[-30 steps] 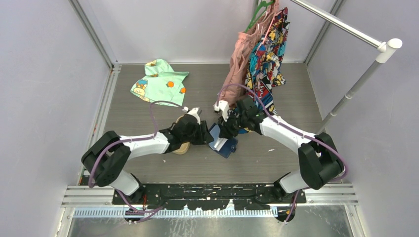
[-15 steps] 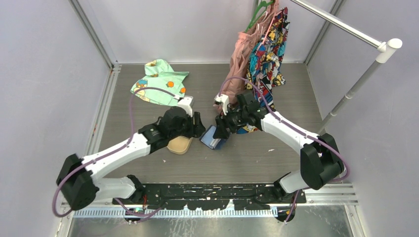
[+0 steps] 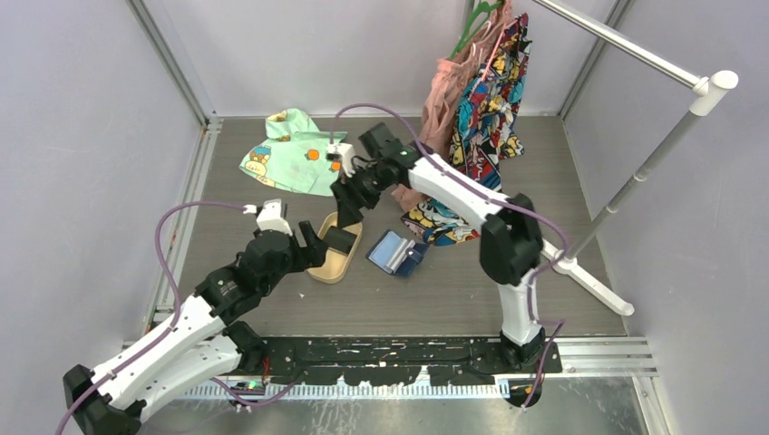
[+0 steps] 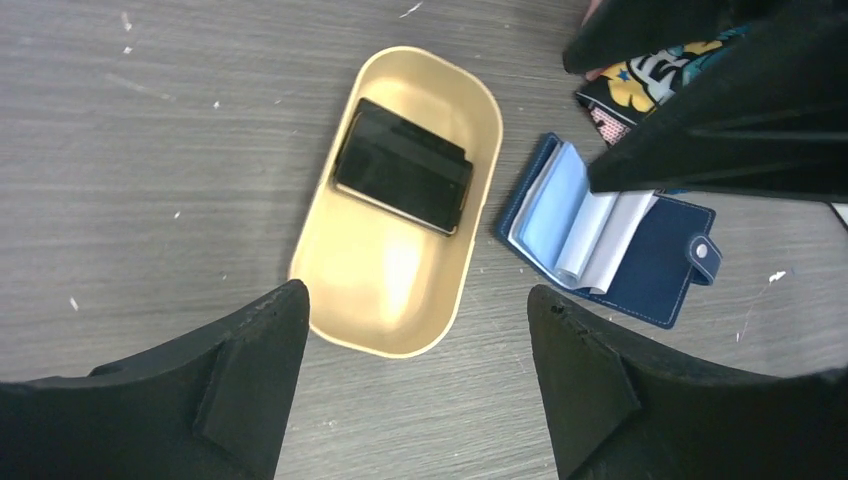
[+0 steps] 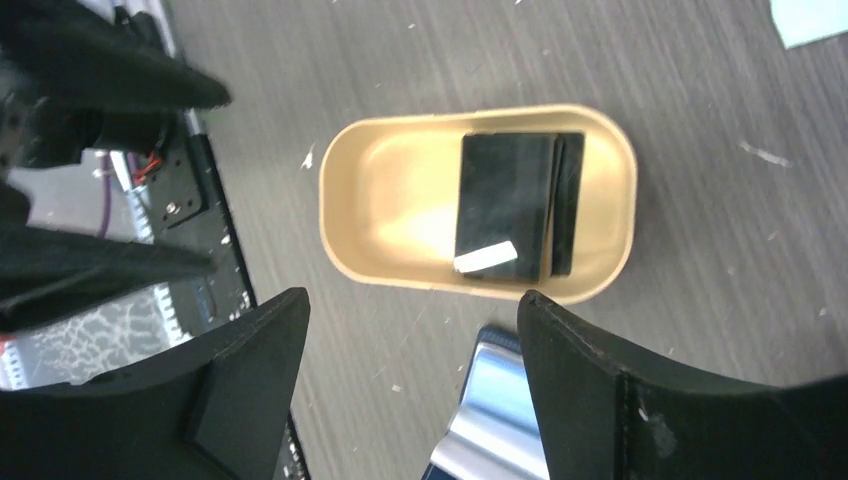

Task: Put the credit cards into the card holder
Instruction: Pick up the credit card from the storage box.

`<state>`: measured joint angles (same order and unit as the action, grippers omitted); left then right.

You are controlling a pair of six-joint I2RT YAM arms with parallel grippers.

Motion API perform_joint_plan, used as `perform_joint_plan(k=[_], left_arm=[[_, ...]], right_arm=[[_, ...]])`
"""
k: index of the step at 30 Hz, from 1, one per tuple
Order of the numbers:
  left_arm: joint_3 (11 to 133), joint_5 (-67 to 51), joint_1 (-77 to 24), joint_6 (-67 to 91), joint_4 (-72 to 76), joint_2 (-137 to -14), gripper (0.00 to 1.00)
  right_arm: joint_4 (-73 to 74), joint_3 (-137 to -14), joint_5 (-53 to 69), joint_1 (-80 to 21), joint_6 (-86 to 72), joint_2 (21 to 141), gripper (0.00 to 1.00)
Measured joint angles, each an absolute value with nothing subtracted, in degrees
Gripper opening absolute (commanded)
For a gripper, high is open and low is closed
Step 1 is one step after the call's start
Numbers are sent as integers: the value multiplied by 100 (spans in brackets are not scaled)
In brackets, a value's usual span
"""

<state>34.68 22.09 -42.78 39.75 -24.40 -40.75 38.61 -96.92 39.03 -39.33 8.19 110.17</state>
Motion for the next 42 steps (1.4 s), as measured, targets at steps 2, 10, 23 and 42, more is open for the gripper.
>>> perform_joint_plan(k=[2, 10, 23, 42], left_arm=[[3409, 2235, -4193, 4171, -2576, -3970, 80], [3330, 2099, -3627, 4683, -3068, -4351, 77], [2880, 1463, -3175, 5339, -2939, -4934, 60], [2707, 1323, -3173, 5516, -2672, -5284, 52]], right_arm=[[4298, -10481, 3732, -4029, 893, 11605, 82], [4943, -11306, 3057, -4348, 930, 12722, 83], [4923, -11518, 2086, -4845, 1098, 13415, 80], [3548, -10656, 408, -5452, 1415, 13120, 43]])
